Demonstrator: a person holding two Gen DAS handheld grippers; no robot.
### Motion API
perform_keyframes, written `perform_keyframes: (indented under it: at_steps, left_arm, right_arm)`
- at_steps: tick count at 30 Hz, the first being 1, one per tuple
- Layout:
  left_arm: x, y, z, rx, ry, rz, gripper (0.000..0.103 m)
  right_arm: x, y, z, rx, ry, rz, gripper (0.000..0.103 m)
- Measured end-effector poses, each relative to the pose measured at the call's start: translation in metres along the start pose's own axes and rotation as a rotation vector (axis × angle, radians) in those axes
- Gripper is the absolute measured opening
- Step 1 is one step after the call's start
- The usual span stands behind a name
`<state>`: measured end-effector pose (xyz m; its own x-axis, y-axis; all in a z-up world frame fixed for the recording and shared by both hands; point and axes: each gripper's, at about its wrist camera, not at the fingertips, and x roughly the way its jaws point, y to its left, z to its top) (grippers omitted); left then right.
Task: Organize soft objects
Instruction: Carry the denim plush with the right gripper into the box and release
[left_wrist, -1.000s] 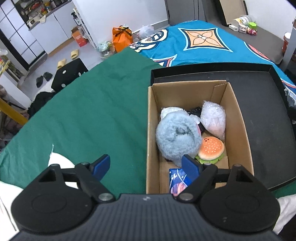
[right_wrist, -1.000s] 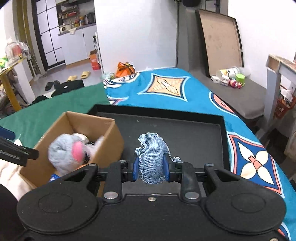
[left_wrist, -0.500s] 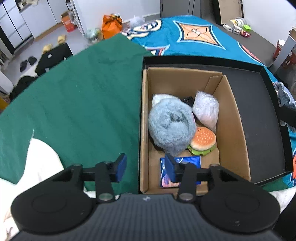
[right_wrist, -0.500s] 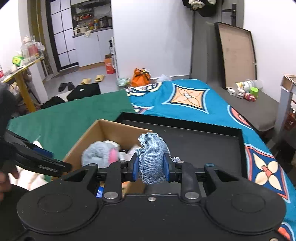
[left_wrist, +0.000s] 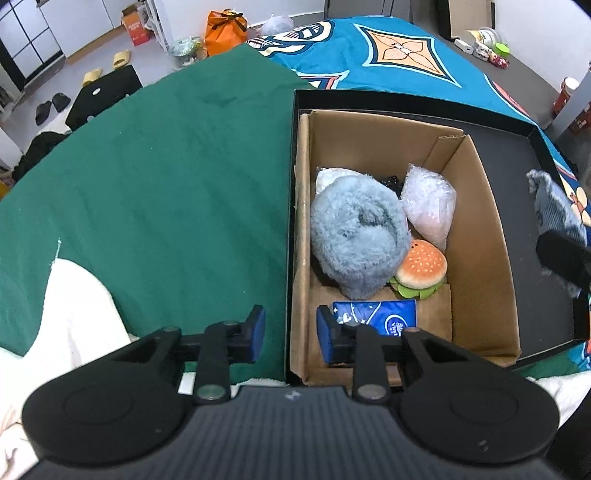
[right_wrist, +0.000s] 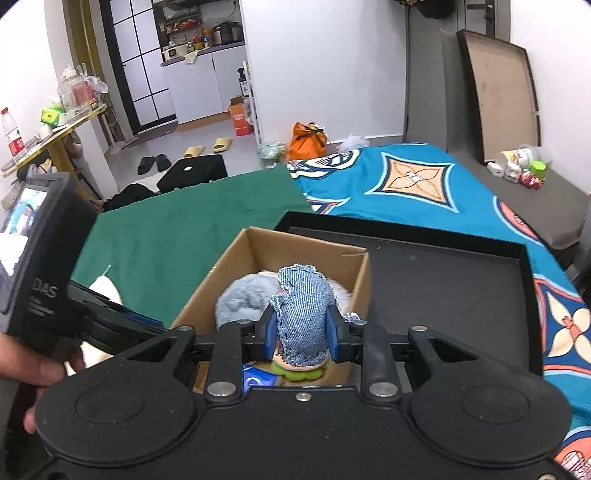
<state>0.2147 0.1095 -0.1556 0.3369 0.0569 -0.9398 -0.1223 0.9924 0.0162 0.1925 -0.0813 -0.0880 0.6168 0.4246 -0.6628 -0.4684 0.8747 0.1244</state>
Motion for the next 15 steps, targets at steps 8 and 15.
perform_keyframes:
  at_steps: [8, 15]
  left_arm:
    - [0.0078, 0.0023, 0.0015, -0.011, 0.028, -0.025, 0.015]
    - [0.0081, -0.0025, 0.0016, 0.014, 0.024, -0.017, 0.007]
  right_arm:
    - [0.0048, 0.0068, -0.0005, 0.035, 0.030, 0.030, 0.027]
    - [0.0002, 0.0005, -0.0002, 0.068, 0.022, 0.011, 0.029]
